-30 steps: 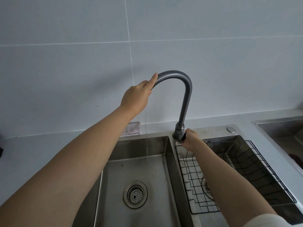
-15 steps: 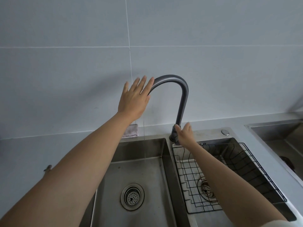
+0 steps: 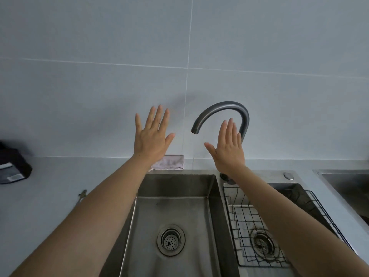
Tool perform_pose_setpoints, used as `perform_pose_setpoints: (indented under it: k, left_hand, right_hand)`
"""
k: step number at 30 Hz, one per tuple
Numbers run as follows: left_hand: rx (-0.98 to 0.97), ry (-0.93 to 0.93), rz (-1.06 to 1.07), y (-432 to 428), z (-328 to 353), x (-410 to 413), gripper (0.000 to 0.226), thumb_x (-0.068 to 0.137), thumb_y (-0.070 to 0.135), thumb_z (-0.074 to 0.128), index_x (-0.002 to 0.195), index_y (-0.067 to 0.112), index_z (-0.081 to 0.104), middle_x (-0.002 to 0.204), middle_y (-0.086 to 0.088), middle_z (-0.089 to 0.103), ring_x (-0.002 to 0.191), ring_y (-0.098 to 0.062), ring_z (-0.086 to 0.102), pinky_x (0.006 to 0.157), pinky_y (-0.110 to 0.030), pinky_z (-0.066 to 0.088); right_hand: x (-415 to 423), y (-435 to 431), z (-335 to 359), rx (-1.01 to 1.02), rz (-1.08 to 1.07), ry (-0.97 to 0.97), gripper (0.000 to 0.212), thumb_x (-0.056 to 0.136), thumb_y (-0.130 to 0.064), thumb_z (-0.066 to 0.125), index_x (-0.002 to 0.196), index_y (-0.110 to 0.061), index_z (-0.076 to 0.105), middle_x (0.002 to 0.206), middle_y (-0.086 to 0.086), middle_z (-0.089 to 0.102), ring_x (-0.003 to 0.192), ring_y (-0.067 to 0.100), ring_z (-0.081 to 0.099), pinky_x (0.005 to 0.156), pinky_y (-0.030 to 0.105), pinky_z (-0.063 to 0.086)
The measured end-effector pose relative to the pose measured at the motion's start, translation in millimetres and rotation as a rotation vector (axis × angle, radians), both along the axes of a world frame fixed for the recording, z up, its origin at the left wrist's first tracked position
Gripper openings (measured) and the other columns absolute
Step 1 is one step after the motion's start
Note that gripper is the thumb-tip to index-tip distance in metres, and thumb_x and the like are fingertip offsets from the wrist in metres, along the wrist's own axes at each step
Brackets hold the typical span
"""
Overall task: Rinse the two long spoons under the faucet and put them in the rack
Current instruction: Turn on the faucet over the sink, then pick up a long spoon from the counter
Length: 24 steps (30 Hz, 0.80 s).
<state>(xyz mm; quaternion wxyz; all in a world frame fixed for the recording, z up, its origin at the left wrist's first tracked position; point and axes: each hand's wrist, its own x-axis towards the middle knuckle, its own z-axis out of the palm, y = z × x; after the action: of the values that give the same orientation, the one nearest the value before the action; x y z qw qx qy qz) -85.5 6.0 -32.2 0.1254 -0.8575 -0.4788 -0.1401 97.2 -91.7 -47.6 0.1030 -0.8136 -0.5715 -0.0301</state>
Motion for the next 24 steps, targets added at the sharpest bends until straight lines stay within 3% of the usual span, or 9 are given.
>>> perform_pose_setpoints:
  k: [13, 18, 24]
  left_hand:
    - [-0.072, -0.025, 0.291, -16, -25, -145, 0.069, 0.093, 0.049, 0.021, 0.145, 0.015, -0.008, 0.157, -0.008, -0.009, 0.145, -0.025, -0.008, 0.116, -0.051, -0.004]
    - [-0.057, -0.077, 0.379, -31, -50, -200, 0.068, 0.094, 0.043, 0.036, 0.146, 0.01, 0.006, 0.156, -0.011, 0.007, 0.145, -0.028, 0.006, 0.115, -0.055, 0.003]
    - [-0.14, -0.059, 0.518, -54, -90, -246, 0.068, 0.093, 0.043, 0.037, 0.145, 0.01, 0.008, 0.156, -0.012, 0.011, 0.144, -0.029, 0.009, 0.115, -0.054, 0.004]
  right_hand:
    - [-115, 48, 7, -0.011, 0.328, -0.102, 0.08, 0.093, -0.055, 0.016, 0.144, -0.005, -0.022, 0.154, 0.014, -0.025, 0.142, 0.028, -0.022, 0.114, 0.037, -0.013]
    - [-169, 66, -15, -0.056, 0.513, -0.097, 0.081, 0.093, -0.055, 0.017, 0.144, -0.003, -0.019, 0.154, 0.016, -0.023, 0.143, 0.029, -0.02, 0.116, 0.038, -0.01]
    - [-235, 79, -61, -0.181, 0.719, -0.112, 0.083, 0.094, -0.055, 0.018, 0.143, -0.002, -0.023, 0.154, 0.015, -0.024, 0.143, 0.028, -0.021, 0.116, 0.039, -0.009]
